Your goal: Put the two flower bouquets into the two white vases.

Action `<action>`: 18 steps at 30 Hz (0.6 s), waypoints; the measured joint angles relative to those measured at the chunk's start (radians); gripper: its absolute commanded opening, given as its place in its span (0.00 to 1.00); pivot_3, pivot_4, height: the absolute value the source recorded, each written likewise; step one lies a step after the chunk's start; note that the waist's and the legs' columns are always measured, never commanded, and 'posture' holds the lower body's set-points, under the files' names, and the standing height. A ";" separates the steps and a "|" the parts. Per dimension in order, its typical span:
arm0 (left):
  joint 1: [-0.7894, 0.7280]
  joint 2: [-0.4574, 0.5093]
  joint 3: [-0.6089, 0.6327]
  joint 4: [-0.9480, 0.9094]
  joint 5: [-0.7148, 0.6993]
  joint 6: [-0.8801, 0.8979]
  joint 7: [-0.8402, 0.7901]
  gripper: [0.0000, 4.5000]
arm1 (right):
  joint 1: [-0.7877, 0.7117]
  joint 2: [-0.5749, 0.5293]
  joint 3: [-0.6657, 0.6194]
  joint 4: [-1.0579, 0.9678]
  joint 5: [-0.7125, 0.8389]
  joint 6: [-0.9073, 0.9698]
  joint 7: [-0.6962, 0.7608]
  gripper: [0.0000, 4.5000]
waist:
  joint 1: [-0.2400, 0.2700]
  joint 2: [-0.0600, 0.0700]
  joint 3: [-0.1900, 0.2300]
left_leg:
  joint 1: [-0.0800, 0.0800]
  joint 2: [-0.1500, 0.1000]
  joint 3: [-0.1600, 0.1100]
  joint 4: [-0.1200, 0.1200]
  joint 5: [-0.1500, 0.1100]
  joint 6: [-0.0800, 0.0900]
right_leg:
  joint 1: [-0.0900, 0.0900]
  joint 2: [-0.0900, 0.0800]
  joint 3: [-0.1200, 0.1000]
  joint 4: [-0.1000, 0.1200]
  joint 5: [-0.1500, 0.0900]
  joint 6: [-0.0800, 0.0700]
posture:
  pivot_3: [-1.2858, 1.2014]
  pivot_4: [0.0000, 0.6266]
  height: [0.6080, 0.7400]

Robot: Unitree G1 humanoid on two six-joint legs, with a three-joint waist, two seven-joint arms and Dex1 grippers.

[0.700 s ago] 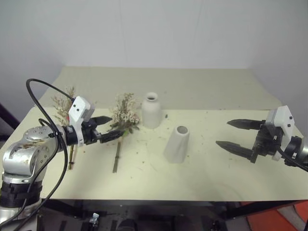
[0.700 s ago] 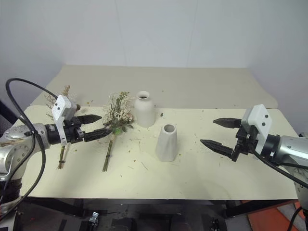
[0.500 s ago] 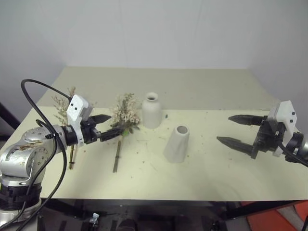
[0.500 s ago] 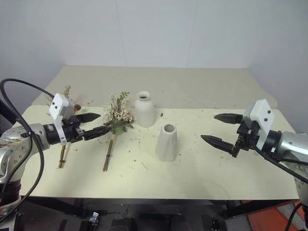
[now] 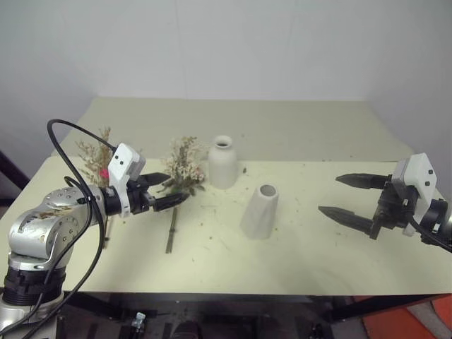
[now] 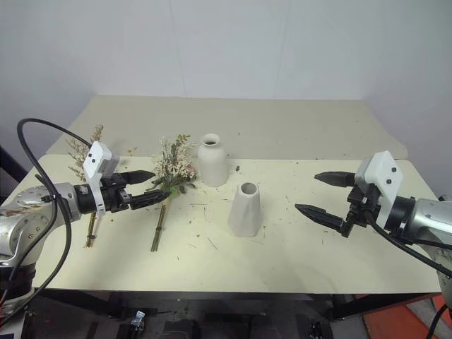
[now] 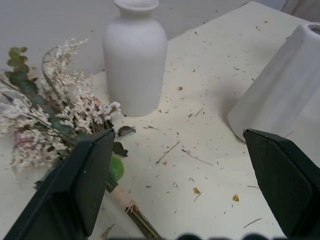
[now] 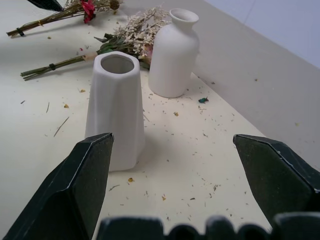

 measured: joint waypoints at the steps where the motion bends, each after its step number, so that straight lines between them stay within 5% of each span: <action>1: 0.000 0.000 0.000 0.000 -0.001 0.000 0.002 1.00 | -0.016 0.000 0.000 -0.004 0.012 0.009 -0.004 1.00 | -0.002 0.000 0.000 | 0.000 0.000 0.000 0.000 0.000 0.000 | 0.000 0.000 0.000 0.000 0.000 0.000 | 0.52 0.24 1.00; 9: -0.027 -0.067 0.075 0.006 -0.006 0.166 0.236 1.00 | -0.331 0.049 0.201 -0.028 0.074 0.064 -0.046 1.00 | -0.003 0.000 0.000 | 0.002 0.001 0.000 0.000 0.000 0.000 | 0.001 0.001 0.000 0.000 0.000 0.001 | 0.52 0.24 1.00; 18: -0.023 -0.031 0.248 -0.028 -0.013 0.430 0.401 1.00 | -0.527 0.172 0.447 0.134 -0.077 0.007 0.001 1.00 | 0.000 0.000 0.000 | -0.001 0.000 -0.001 0.000 0.000 0.000 | -0.002 0.000 -0.001 0.000 0.003 -0.005 | 0.52 0.24 1.00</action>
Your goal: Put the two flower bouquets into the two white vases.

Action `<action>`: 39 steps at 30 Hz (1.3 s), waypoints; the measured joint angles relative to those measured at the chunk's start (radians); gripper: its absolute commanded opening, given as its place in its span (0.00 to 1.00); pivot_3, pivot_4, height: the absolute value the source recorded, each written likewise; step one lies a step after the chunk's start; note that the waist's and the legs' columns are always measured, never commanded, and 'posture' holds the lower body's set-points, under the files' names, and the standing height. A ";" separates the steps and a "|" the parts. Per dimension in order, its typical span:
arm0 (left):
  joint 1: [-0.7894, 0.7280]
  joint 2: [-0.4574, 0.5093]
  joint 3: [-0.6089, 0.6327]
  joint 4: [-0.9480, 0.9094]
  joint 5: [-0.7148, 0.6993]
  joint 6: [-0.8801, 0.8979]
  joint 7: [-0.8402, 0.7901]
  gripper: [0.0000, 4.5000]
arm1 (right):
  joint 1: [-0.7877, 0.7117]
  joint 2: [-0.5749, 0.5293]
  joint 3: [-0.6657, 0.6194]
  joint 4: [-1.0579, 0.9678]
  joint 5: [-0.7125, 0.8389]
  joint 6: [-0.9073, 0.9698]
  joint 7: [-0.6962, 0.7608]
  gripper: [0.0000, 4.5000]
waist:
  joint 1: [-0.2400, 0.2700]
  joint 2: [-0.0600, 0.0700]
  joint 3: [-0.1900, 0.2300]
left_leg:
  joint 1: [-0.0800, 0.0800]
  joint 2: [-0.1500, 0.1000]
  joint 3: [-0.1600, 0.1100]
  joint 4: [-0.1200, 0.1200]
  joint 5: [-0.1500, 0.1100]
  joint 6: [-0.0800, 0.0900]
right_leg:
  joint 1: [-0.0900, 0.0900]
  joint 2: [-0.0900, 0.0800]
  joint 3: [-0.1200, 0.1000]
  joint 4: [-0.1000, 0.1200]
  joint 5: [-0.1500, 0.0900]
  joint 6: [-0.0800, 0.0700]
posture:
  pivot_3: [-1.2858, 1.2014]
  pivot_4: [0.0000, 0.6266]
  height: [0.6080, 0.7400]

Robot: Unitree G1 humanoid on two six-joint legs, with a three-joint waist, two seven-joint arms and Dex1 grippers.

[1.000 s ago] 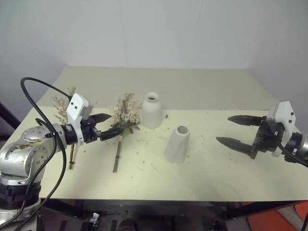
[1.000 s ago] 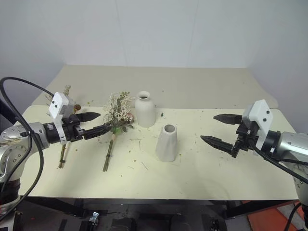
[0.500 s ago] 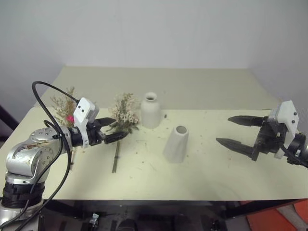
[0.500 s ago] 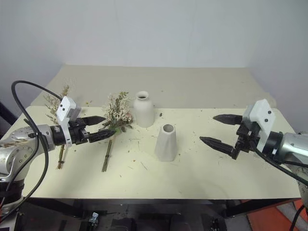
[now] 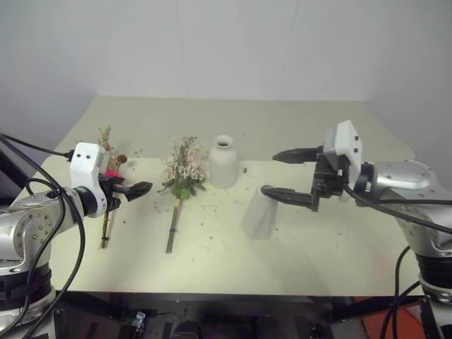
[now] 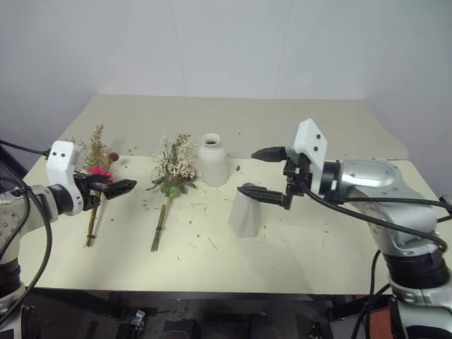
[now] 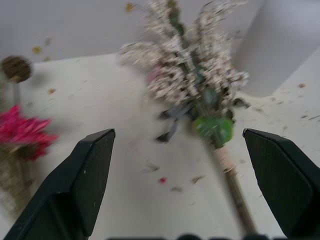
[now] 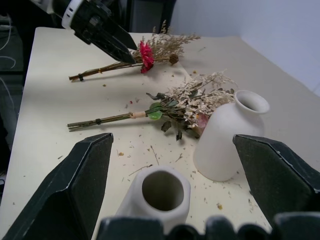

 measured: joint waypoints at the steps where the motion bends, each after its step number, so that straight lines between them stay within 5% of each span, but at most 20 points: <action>1: -0.003 0.000 0.013 0.000 -0.006 0.027 0.008 1.00 | -0.017 0.014 0.015 0.015 -0.016 -0.010 0.005 1.00 | 0.001 0.000 0.000 | 0.000 0.000 0.000 0.000 0.000 0.000 | 0.000 0.000 0.000 0.000 0.000 0.000 | 0.52 0.24 1.00; 15: -0.089 -0.027 0.003 0.227 0.158 0.132 0.197 1.00 | -0.055 0.076 0.069 0.038 -0.103 -0.039 0.007 1.00 | -0.001 0.000 0.000 | 0.000 0.000 0.000 0.000 0.000 0.000 | 0.000 0.000 -0.001 0.001 0.001 -0.002 | 0.52 0.24 1.00; 28: -0.190 -0.039 -0.078 0.527 0.244 -0.024 0.166 1.00 | -0.031 0.093 0.069 -0.024 -0.100 0.011 -0.030 1.00 | 0.001 0.000 0.000 | 0.000 -0.001 0.000 0.000 0.000 0.000 | 0.000 0.000 -0.001 0.001 0.001 -0.002 | 0.52 0.24 1.00; 39: -0.198 -0.061 -0.107 0.613 0.262 -0.082 0.126 0.22 | -0.035 0.105 0.069 -0.023 -0.100 0.023 -0.033 1.00 | 0.000 0.000 0.000 | 0.000 -0.001 0.000 0.000 0.000 0.000 | -0.001 -0.001 -0.001 0.002 0.001 -0.002 | 0.52 0.24 1.00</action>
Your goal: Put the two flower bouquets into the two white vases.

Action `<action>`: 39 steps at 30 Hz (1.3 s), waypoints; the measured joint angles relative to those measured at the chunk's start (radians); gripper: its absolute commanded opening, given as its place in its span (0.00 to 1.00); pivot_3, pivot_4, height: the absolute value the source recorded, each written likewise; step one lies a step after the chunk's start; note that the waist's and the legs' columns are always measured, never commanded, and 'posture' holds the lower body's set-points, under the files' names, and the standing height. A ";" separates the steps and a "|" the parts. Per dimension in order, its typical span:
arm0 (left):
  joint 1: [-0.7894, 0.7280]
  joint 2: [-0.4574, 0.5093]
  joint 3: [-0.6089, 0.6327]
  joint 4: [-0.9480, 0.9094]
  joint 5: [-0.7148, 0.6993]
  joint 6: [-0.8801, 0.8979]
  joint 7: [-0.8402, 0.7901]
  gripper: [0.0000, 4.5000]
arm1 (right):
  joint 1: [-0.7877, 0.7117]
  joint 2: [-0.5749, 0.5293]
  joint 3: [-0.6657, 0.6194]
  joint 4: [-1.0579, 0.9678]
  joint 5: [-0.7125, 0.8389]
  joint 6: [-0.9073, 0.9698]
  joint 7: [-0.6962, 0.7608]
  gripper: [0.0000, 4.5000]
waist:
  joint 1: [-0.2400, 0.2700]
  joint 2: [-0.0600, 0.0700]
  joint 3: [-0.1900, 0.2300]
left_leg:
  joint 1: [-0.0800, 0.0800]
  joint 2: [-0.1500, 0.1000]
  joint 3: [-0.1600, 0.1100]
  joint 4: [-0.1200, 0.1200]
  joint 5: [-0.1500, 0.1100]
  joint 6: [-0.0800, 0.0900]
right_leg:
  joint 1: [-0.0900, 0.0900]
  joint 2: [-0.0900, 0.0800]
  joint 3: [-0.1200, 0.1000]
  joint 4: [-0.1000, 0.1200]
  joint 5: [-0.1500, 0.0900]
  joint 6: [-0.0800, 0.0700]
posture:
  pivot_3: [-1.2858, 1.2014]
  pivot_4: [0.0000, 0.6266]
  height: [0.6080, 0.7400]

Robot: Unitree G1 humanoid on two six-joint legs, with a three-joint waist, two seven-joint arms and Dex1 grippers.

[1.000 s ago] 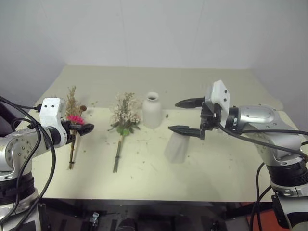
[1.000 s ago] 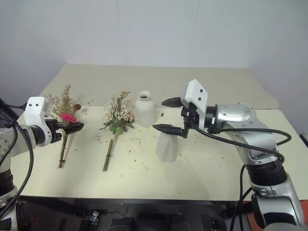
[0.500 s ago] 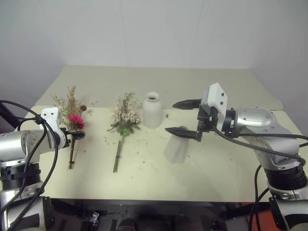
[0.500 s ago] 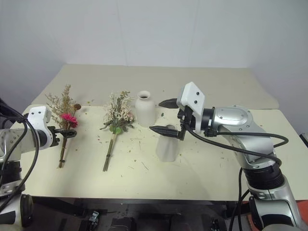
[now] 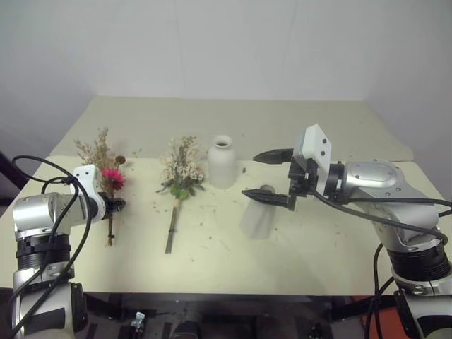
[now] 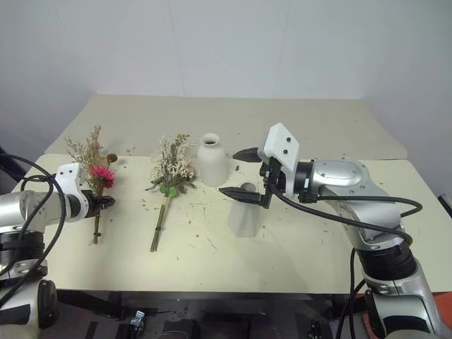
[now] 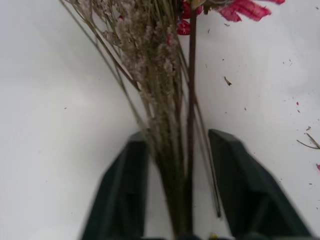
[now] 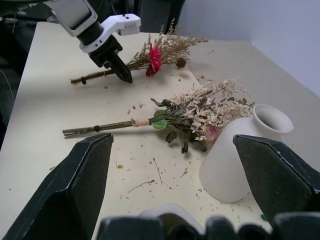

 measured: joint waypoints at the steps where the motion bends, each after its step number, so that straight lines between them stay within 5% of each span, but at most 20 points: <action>1: 0.000 -0.004 0.003 0.000 0.001 0.000 0.003 0.14 | 0.000 0.001 0.000 0.000 0.000 0.000 0.000 1.00 | 0.000 0.000 0.000 | 0.000 0.000 0.000 0.000 0.000 0.000 | 0.000 0.000 0.000 0.000 0.000 0.000 | 0.52 0.24 1.00; 2: 0.000 -0.006 0.005 0.000 0.002 -0.002 0.008 0.08 | 0.000 0.001 0.000 0.000 0.000 0.000 0.000 1.00 | 0.000 0.000 0.000 | 0.000 0.000 0.000 0.000 0.000 0.000 | 0.000 0.000 0.000 0.000 0.000 0.000 | 0.52 0.24 1.00; 11: -0.043 -0.053 0.063 0.020 0.041 -0.100 0.101 0.08 | 0.001 0.001 -0.003 0.000 0.000 0.006 -0.002 1.00 | 0.001 0.000 0.000 | -0.001 0.000 0.000 0.000 0.000 0.000 | 0.000 0.000 0.000 0.000 0.000 0.000 | 0.52 0.24 1.00; 18: -0.246 -0.162 0.177 0.119 0.029 -0.603 0.147 0.08 | 0.008 0.002 -0.046 -0.005 0.000 0.008 -0.042 1.00 | 0.018 -0.001 0.000 | -0.002 -0.001 0.000 0.000 0.000 -0.001 | 0.000 -0.001 -0.001 -0.003 0.001 0.000 | 0.52 0.24 1.00; 29: -0.635 -0.361 0.211 0.813 -0.022 -1.316 -0.167 0.08 | 0.065 0.014 -0.089 -0.054 -0.007 0.014 -0.166 1.00 | 0.028 -0.001 -0.001 | -0.005 -0.002 0.000 0.000 0.000 -0.001 | 0.000 -0.001 -0.001 -0.006 0.002 0.002 | 0.52 0.24 1.00; 39: -0.737 -0.480 0.354 1.024 -0.172 -1.395 -0.261 0.08 | 0.160 0.008 -0.156 -0.229 -0.009 0.103 -0.308 1.00 | 0.000 -0.002 0.000 | -0.004 -0.002 0.000 0.000 0.000 0.000 | -0.001 -0.001 -0.001 -0.004 0.002 0.003 | 0.52 0.24 1.00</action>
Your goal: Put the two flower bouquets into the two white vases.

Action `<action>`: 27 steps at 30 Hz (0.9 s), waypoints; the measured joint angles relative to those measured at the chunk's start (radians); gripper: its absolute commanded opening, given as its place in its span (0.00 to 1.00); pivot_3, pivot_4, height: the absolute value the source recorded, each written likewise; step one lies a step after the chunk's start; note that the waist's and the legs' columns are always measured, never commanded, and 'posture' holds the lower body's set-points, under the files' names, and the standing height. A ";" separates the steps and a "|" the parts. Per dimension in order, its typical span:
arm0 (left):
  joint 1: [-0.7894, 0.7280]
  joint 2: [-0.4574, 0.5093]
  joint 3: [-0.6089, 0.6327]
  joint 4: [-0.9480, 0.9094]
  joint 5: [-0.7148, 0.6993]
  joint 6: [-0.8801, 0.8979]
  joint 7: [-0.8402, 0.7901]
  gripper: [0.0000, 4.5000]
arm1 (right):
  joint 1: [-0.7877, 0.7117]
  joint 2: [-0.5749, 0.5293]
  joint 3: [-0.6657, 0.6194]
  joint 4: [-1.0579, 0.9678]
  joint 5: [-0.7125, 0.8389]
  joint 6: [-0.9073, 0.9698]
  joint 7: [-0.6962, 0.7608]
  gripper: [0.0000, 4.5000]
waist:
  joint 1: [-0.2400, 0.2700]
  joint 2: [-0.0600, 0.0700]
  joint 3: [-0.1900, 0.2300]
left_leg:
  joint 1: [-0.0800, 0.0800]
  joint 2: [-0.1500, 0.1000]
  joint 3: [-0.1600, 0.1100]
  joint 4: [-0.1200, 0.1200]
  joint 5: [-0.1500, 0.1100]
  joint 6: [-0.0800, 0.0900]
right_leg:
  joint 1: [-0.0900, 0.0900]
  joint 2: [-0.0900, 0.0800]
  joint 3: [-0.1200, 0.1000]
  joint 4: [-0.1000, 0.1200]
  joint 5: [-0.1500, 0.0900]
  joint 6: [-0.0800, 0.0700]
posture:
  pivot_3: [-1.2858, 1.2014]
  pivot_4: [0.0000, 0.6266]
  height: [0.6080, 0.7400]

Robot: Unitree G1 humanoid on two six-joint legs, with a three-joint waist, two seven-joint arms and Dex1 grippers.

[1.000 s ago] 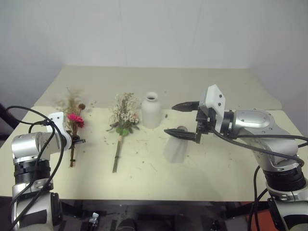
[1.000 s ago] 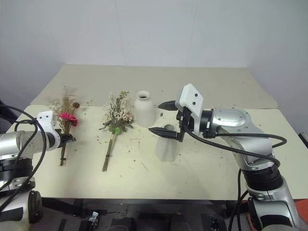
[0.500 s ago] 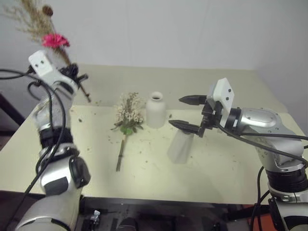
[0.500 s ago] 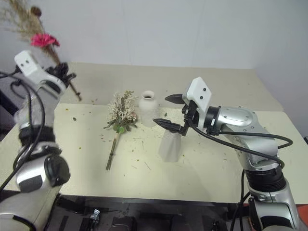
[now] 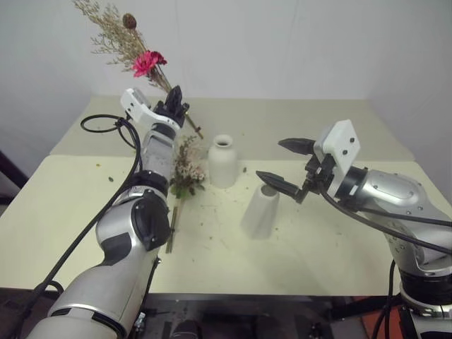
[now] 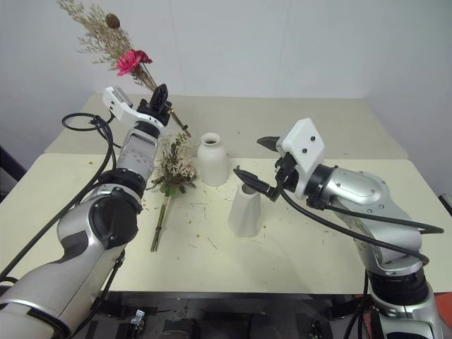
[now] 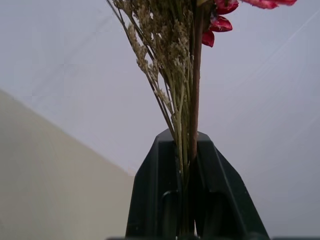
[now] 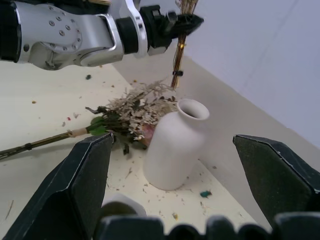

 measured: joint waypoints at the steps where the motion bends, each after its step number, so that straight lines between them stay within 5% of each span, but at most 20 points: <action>1: -0.014 -0.001 0.006 0.001 -0.004 -0.001 -0.005 0.08 | 0.009 0.000 -0.001 -0.013 0.000 0.010 -0.011 1.00 | -0.001 0.000 0.000 | 0.000 0.000 0.000 0.000 0.000 0.000 | 0.000 0.000 0.000 0.000 0.000 0.000 | 0.52 0.24 1.00; 16: -0.037 -0.061 -0.014 0.023 0.019 0.001 -0.057 0.08 | 0.048 0.005 0.000 -0.086 -0.001 0.051 -0.106 1.00 | 0.000 0.000 0.000 | 0.001 0.000 0.000 0.000 0.000 0.000 | 0.001 0.000 0.000 0.000 -0.001 0.001 | 0.52 0.24 1.00; 27: 0.006 -0.080 -0.130 0.024 0.161 -0.063 -0.106 0.08 | 0.047 0.011 0.004 -0.094 -0.001 0.050 -0.114 1.00 | 0.000 0.000 0.000 | 0.001 0.000 0.000 0.000 0.000 0.000 | 0.001 0.000 0.000 0.000 0.000 0.001 | 0.52 0.24 1.00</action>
